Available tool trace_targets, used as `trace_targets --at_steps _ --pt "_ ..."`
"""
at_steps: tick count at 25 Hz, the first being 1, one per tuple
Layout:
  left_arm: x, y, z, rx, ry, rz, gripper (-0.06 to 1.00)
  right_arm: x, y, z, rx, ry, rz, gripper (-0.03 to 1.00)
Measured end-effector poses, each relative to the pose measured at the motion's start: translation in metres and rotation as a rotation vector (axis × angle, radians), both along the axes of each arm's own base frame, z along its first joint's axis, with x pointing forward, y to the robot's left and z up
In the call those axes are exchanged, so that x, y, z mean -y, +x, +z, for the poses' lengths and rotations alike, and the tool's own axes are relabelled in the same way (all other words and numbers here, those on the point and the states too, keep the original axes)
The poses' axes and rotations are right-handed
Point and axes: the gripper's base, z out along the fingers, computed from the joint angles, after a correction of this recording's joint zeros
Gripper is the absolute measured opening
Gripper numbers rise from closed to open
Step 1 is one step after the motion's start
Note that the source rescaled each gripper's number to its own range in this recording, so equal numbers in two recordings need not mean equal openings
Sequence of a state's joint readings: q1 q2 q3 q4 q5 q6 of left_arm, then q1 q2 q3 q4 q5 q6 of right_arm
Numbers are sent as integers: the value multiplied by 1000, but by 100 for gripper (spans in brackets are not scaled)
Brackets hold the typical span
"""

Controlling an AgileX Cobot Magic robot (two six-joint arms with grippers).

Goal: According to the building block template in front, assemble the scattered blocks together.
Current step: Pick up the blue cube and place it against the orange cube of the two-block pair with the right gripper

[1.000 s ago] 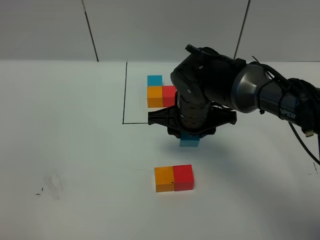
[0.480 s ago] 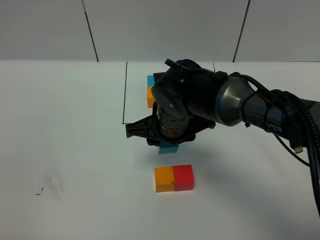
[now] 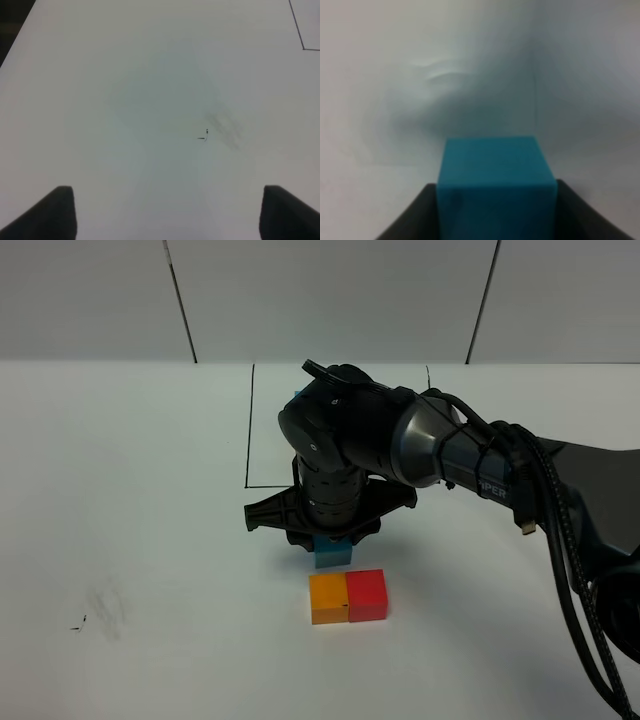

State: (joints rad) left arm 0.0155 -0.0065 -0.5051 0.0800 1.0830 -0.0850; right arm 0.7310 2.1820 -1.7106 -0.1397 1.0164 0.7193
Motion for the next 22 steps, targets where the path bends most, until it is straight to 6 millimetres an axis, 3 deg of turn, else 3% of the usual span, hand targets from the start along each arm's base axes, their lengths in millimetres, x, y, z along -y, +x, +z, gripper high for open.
trace_targets --at_steps 14,22 --pt "0 0 0 0 0 0 62 -2 2 -4 8 28 -74 0" --pt "0 0 0 0 0 0 62 -3 3 -17 -17 15 -85 0"
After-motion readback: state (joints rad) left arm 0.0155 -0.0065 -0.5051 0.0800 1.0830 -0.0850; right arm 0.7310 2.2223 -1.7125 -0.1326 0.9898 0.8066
